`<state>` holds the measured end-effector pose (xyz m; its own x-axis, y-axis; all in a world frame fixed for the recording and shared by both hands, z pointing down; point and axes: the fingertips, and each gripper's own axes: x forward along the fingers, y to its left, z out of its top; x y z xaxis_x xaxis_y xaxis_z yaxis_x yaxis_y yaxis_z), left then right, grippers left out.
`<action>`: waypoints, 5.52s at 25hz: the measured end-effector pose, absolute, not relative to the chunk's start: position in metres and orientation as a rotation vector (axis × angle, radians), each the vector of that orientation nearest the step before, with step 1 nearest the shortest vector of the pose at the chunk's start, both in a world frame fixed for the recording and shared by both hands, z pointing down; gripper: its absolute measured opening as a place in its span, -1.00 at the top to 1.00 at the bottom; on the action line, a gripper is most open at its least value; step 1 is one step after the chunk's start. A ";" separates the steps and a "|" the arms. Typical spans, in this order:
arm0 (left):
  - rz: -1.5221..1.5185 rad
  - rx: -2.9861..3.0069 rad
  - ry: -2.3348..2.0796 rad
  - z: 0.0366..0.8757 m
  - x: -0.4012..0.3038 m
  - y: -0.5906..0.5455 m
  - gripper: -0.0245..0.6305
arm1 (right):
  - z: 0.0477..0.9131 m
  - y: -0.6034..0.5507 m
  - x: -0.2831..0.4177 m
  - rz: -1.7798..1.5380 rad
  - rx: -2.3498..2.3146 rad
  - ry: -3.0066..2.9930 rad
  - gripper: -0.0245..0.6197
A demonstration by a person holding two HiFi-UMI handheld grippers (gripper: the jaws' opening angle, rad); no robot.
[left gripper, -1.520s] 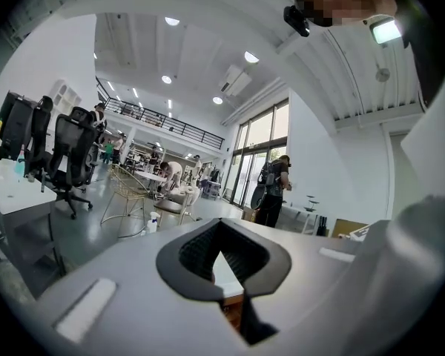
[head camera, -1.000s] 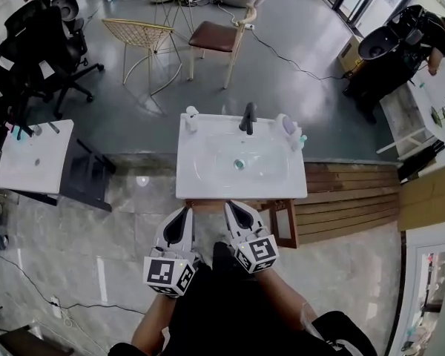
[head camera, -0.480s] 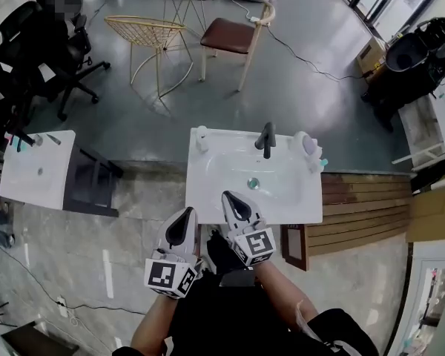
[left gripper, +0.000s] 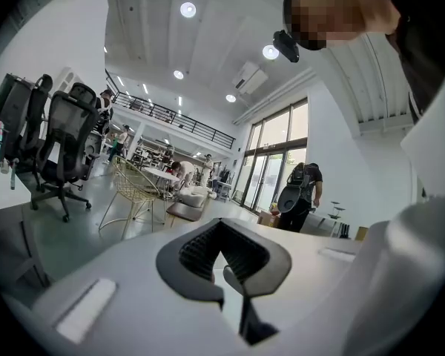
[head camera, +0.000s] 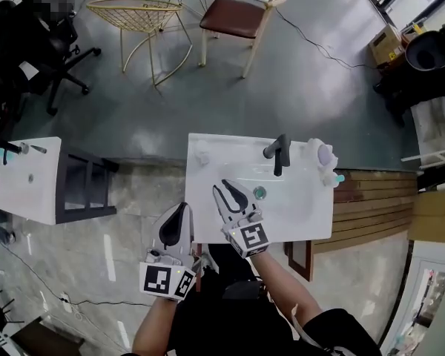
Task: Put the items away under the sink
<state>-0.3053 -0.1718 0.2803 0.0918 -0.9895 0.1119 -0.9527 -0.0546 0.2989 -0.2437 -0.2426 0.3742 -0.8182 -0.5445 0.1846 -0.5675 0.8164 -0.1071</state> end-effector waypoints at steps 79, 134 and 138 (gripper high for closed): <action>-0.137 1.888 -1.871 0.363 -0.362 -0.201 0.91 | 0.432 -0.314 -0.333 -0.120 0.628 -2.976 0.59; -0.212 2.202 -1.726 0.259 -0.157 0.058 0.91 | 0.291 -0.028 -0.060 -0.049 1.099 -2.901 0.59; -0.208 2.204 -1.719 0.259 -0.125 0.082 0.91 | 0.290 -0.001 -0.021 -0.047 1.119 -2.891 0.59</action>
<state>-0.1252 0.0818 0.2592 0.2582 -0.9618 0.0905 -0.9125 -0.2120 0.3499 -0.0214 -0.0009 0.2898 -0.7387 -0.6734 0.0274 -0.6722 0.7391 0.0433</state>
